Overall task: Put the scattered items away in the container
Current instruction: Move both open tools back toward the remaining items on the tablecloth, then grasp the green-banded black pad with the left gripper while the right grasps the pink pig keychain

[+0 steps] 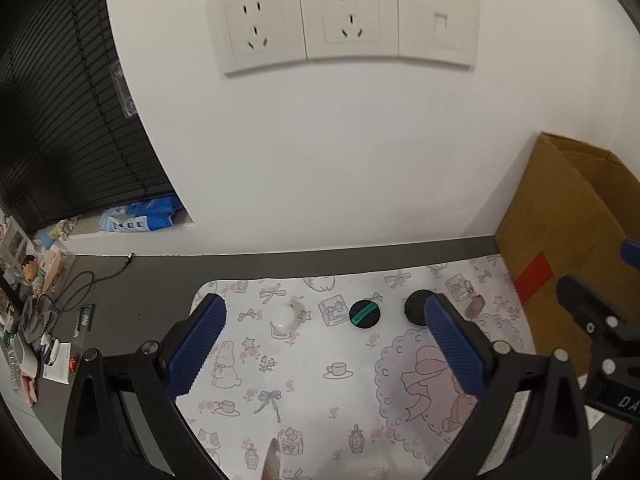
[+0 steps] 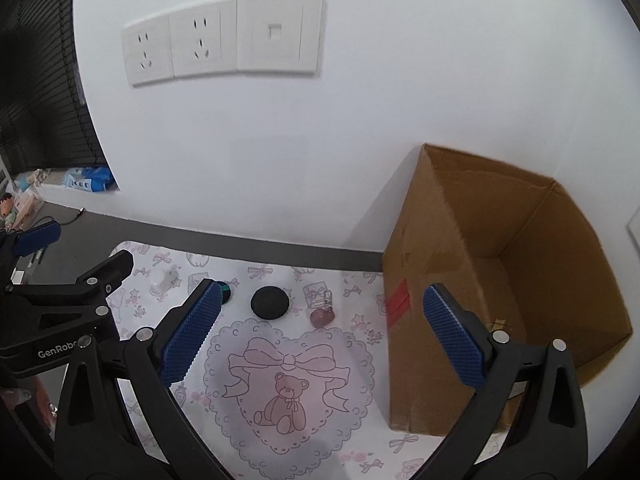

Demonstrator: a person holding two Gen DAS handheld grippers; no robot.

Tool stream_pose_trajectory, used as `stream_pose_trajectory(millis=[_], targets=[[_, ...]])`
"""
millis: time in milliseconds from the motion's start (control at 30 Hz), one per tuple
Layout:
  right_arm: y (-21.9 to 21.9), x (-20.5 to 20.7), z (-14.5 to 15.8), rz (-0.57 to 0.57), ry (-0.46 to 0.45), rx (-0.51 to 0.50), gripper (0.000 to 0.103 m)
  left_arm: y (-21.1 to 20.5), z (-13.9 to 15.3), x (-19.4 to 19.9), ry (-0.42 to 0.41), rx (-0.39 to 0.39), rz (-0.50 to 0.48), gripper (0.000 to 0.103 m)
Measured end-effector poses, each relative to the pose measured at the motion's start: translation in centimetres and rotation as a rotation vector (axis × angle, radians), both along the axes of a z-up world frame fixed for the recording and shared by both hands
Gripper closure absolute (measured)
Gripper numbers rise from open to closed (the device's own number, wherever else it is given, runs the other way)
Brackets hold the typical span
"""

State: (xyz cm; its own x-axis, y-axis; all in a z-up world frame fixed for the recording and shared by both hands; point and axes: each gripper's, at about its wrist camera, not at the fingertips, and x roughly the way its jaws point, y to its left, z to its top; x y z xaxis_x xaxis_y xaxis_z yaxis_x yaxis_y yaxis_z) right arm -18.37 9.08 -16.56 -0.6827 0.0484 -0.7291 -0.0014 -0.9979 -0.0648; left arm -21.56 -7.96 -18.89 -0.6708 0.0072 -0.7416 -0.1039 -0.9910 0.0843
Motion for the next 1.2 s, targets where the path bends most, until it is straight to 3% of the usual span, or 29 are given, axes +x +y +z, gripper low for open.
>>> stream_pose_trajectory(millis=[333,700,967,1200], targets=[[-0.1,-3.9,-7.6,-0.036,-0.081,-0.022,0.001,0.7,-7.8,-3.4,-0.092,-0.019,-0.044,0.003],[1.1,-7.0,-14.6,-0.074,-0.163,-0.015,0.001,2.8,-14.6,-6.5,-0.15,-0.018,-0.108,0.003],[1.9,-8.5,-18.1,-0.085,-0.2,-0.02,0.001,3.7,-18.2,-8.0,-0.208,-0.009,-0.121,0.003],[2.2,-9.1,-19.7,-0.084,-0.221,-0.044,0.005,3.3,-18.5,-8.3,-0.211,0.055,-0.123,0.003]])
